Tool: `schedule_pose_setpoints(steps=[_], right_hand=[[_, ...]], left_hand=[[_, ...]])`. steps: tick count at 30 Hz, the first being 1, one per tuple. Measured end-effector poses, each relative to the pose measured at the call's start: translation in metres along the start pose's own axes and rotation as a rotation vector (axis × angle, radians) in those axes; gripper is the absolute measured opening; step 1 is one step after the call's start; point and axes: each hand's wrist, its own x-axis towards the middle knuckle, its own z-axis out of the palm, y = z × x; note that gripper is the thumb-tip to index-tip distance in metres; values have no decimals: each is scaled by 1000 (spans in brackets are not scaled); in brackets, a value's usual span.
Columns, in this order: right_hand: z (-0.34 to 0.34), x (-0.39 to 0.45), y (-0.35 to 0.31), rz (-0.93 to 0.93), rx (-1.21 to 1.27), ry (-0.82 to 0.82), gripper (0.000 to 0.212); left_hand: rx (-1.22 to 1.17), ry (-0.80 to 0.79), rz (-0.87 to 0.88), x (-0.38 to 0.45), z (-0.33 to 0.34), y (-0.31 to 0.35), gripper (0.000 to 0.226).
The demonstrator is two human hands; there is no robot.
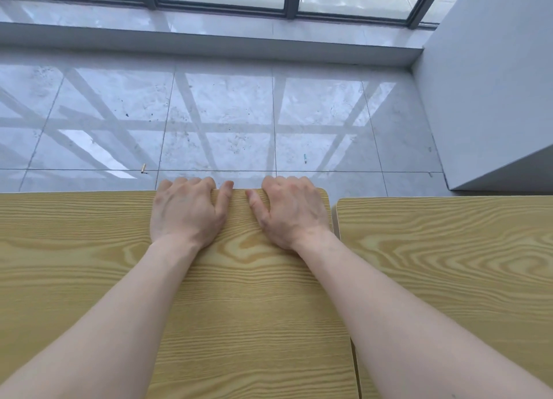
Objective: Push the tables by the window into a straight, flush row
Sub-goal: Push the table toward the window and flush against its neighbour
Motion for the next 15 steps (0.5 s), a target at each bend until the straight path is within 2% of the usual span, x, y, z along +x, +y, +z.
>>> schedule_pose_setpoints(steps=[4,15], right_hand=[[-1,-8,7,32,-15,20,49],[-2,-10,2,54,-24,31,51]], left_hand=[[16,13,49,-3,2,10,64],[0,37,39,-3,4,9,60]])
